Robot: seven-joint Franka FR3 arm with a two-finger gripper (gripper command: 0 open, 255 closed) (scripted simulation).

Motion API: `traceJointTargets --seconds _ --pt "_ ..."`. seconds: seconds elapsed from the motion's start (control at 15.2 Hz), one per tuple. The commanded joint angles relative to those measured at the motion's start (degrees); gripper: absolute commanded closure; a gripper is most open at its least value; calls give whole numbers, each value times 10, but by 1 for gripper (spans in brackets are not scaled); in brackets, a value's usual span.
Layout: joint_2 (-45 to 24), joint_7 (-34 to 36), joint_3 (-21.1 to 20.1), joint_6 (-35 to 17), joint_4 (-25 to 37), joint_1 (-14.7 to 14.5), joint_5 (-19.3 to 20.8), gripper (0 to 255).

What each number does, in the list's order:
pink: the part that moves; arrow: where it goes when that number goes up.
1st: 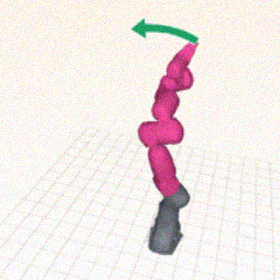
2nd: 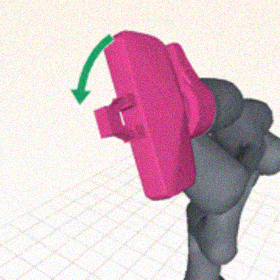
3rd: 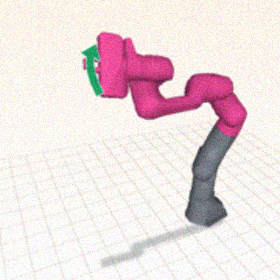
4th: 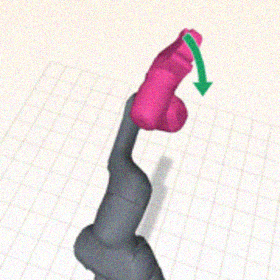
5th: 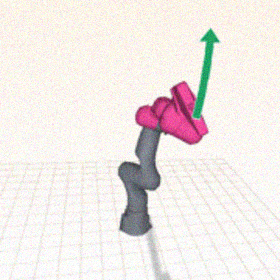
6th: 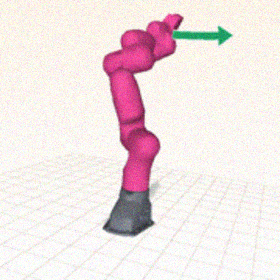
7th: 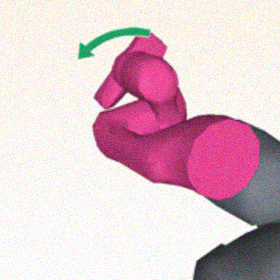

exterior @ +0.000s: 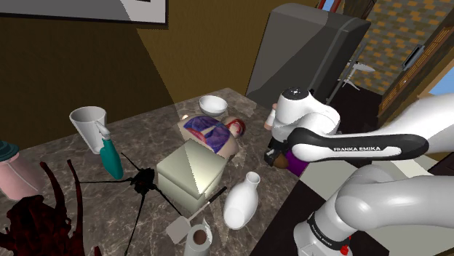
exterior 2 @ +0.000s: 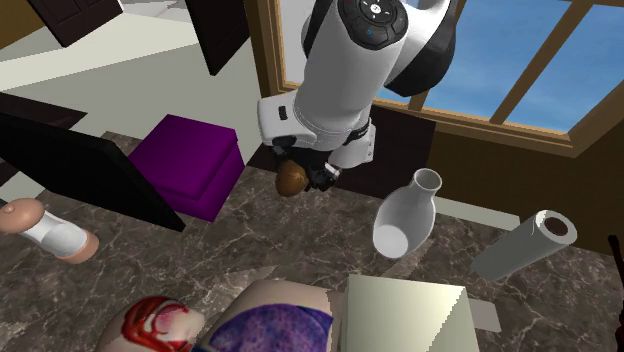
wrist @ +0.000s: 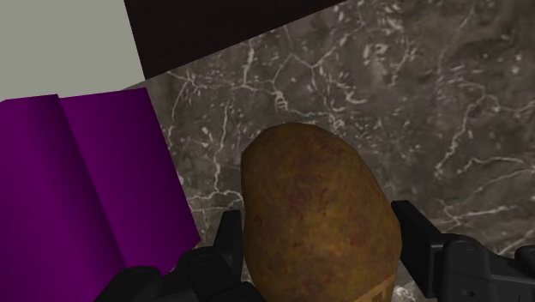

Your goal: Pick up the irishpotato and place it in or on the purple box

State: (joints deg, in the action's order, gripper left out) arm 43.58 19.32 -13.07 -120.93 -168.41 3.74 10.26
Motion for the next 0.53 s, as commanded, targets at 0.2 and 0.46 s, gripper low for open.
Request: traceJointTargets --seconds 0.2,0.46 --pt "26 -16 7 51 27 -3 -4 255" --pt "41 -26 11 88 50 -5 -5 255"
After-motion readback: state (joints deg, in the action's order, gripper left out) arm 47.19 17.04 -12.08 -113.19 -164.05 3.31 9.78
